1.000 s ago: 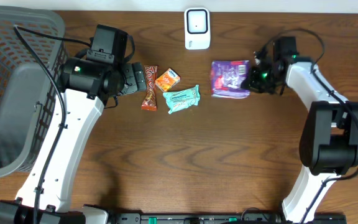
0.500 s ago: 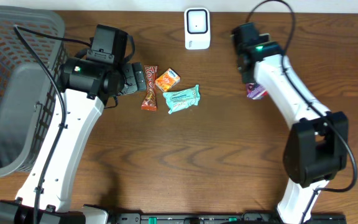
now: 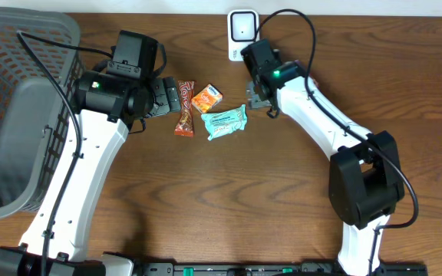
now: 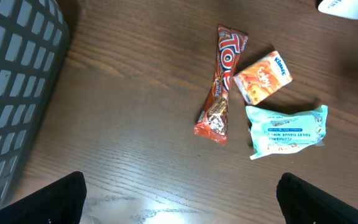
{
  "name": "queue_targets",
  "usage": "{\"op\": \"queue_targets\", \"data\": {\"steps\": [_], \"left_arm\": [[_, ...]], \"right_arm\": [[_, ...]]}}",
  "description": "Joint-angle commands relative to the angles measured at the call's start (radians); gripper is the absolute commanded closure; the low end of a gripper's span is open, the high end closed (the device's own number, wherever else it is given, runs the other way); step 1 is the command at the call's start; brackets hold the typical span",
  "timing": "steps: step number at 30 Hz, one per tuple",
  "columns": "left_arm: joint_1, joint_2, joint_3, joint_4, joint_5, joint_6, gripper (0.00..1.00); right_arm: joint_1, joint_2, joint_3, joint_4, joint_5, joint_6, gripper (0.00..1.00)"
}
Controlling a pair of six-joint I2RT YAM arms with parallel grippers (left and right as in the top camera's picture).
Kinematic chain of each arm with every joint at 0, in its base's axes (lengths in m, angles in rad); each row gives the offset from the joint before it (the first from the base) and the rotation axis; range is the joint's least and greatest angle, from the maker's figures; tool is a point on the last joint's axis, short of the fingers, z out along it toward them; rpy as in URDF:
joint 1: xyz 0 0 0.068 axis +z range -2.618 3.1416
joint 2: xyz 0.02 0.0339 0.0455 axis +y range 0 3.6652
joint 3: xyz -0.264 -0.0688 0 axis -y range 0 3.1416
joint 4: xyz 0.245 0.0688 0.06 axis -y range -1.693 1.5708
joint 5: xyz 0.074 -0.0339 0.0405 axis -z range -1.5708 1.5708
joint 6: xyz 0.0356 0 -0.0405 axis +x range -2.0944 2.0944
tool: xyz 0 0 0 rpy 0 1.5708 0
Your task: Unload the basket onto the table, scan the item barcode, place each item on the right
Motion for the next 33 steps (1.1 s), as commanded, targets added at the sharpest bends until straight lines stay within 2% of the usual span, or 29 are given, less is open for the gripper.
{"op": "queue_targets", "data": {"steps": [1,4,8,15,18,23,25,30,31,33], "left_arm": [[0.002,-0.002,-0.002,-0.003,-0.010,0.003,0.02],[0.002,-0.002,-0.002,-0.003,-0.010,0.003,0.02],[0.002,-0.002,-0.002,-0.003,-0.010,0.003,0.02],[0.002,-0.002,-0.002,-0.003,-0.010,0.003,0.02],[0.002,-0.002,-0.002,-0.003,-0.010,0.003,0.02],[0.002,-0.002,-0.002,-0.003,-0.010,0.003,0.02],[0.002,-0.002,-0.002,-0.003,-0.010,0.003,0.02],[0.002,-0.002,-0.002,-0.003,-0.010,0.003,0.02],[0.002,-0.002,-0.002,-0.003,-0.010,0.003,0.02],[0.002,-0.002,-0.002,-0.003,-0.010,0.003,0.02]], "right_arm": [[-0.050,-0.002,0.133,-0.069,-0.144,0.030,0.05],[-0.106,-0.002,0.227,-0.177,-0.200,0.005,0.02],[-0.212,-0.002,0.289,-0.279,-0.364,-0.114,0.01],[-0.414,0.000,0.172,-0.320,-0.666,-0.234,0.01],[-0.472,0.000,0.074,-0.254,-0.745,-0.233,0.05],[-0.518,0.000,-0.129,-0.043,-0.830,-0.198,0.17],[-0.510,0.001,-0.263,0.125,-0.830,-0.161,0.17],[-0.487,0.001,-0.414,0.341,-0.863,-0.134,0.20],[-0.483,0.001,-0.436,0.378,-0.863,-0.121,0.23],[-0.477,0.001,-0.471,0.441,-0.863,-0.089,0.44]]}}
